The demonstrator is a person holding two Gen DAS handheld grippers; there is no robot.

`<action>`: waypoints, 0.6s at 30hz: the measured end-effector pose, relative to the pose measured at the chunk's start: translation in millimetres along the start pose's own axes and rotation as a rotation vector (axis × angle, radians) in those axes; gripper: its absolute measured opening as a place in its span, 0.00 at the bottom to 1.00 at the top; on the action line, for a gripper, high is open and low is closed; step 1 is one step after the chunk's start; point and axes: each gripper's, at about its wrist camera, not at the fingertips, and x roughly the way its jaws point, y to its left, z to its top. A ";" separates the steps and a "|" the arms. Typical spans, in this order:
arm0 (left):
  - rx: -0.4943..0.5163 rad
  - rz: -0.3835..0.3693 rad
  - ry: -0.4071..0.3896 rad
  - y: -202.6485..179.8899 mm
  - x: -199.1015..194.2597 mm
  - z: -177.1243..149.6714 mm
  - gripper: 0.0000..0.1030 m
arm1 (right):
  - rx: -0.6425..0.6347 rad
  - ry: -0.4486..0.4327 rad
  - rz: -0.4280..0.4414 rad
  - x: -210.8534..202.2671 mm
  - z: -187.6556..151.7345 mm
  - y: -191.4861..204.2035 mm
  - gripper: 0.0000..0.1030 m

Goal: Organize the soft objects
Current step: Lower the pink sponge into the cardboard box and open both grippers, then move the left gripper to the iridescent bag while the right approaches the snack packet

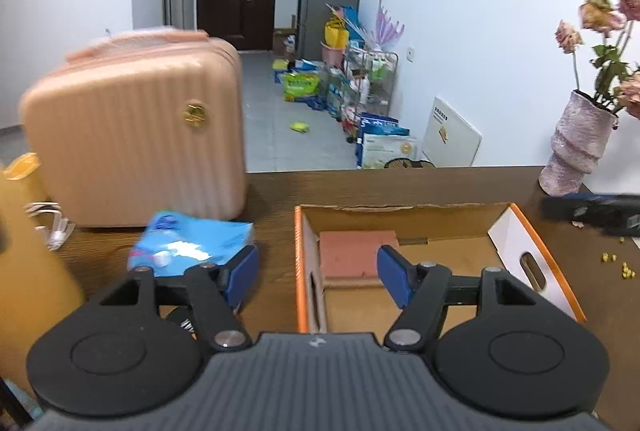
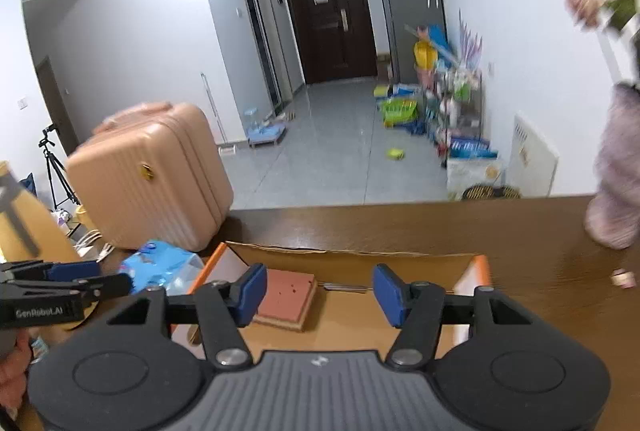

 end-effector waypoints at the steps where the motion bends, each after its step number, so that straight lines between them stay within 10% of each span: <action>1: 0.005 0.006 -0.009 -0.9 -11.9 -2.7 0.73 | -0.011 -0.013 -0.005 -19.2 -1.8 0.3 0.62; 18: 0.050 0.055 -0.186 -35.7 -173.7 -117.2 0.88 | -0.094 -0.207 -0.049 -209.9 -113.4 7.1 0.75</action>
